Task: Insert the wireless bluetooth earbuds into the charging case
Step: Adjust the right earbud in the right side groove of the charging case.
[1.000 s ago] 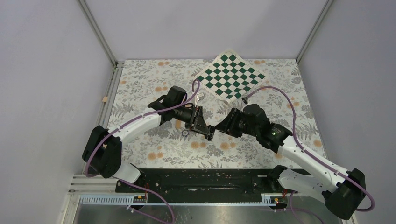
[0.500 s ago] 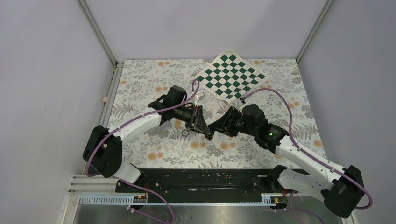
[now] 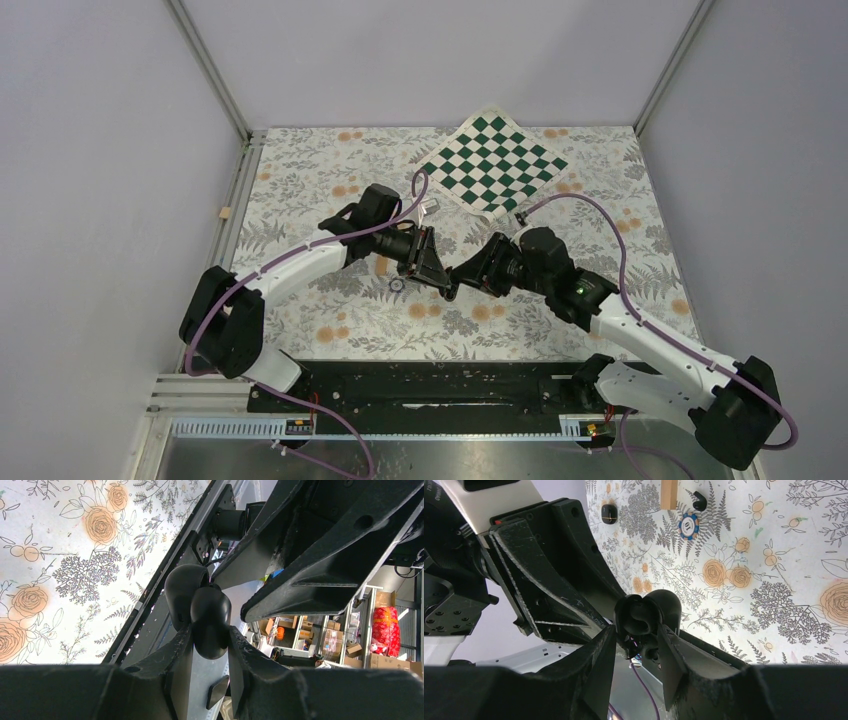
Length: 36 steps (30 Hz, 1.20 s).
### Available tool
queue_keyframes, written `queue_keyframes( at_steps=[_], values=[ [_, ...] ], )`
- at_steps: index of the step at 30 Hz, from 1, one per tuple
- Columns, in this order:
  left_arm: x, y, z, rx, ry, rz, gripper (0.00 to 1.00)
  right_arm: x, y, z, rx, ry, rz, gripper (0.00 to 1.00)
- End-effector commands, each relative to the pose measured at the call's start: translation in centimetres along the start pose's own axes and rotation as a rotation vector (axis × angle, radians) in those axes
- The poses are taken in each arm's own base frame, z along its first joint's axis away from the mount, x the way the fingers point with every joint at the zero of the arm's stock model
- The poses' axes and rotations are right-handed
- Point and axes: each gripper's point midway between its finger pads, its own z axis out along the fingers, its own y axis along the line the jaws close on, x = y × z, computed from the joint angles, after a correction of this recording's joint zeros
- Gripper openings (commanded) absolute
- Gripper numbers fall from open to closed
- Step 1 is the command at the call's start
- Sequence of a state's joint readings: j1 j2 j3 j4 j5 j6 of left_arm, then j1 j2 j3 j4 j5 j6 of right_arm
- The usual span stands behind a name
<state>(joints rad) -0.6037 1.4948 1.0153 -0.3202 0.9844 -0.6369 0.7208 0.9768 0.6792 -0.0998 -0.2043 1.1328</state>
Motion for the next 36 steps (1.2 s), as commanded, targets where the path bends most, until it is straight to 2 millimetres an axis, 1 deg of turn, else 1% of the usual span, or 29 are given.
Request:
queue_keyframes(
  at_steps=[1, 6, 14, 16, 17, 21, 32, 34, 36],
  values=[
    [-1.7, -2.5, -0.5, 0.06, -0.029, 0.087, 0.0, 0.3, 0.5, 0.0, -0.031, 0.011, 0.013, 0.44],
    [-1.7, -2.7, -0.6, 0.062, -0.031, 0.092, 0.0, 0.2, 0.5, 0.4, -0.032, 0.017, 0.011, 0.44],
    [-1.6, -2.6, -0.5, 0.063, -0.032, 0.089, 0.0, 0.0, 1.7, 0.5, -0.071, 0.018, 0.014, 0.44],
    [-1.6, -2.7, -0.6, 0.064, -0.033, 0.091, 0.0, 0.2, 1.7, 0.5, -0.072, 0.023, 0.02, 0.44],
    [-1.6, -2.7, -0.6, 0.064, -0.033, 0.091, 0.0, 0.0, 2.4, 0.5, -0.1, 0.016, 0.017, 0.44],
    [-1.6, -2.6, -0.6, 0.064, -0.033, 0.089, 0.0, 0.0, 2.7, 0.7, -0.118, 0.021, 0.025, 0.43],
    [-1.5, -2.5, -0.6, 0.065, -0.035, 0.087, 0.0, -0.4, 3.8, 0.2, -0.165, 0.0, 0.033, 0.43],
    [-1.4, -2.6, -0.6, 0.067, -0.034, 0.088, 0.0, -0.4, 3.9, 0.0, -0.169, -0.004, 0.032, 0.43],
    [-1.4, -2.5, -0.6, 0.066, -0.036, 0.087, 0.0, -0.5, 3.8, -0.1, -0.168, -0.014, 0.033, 0.39]
  ],
)
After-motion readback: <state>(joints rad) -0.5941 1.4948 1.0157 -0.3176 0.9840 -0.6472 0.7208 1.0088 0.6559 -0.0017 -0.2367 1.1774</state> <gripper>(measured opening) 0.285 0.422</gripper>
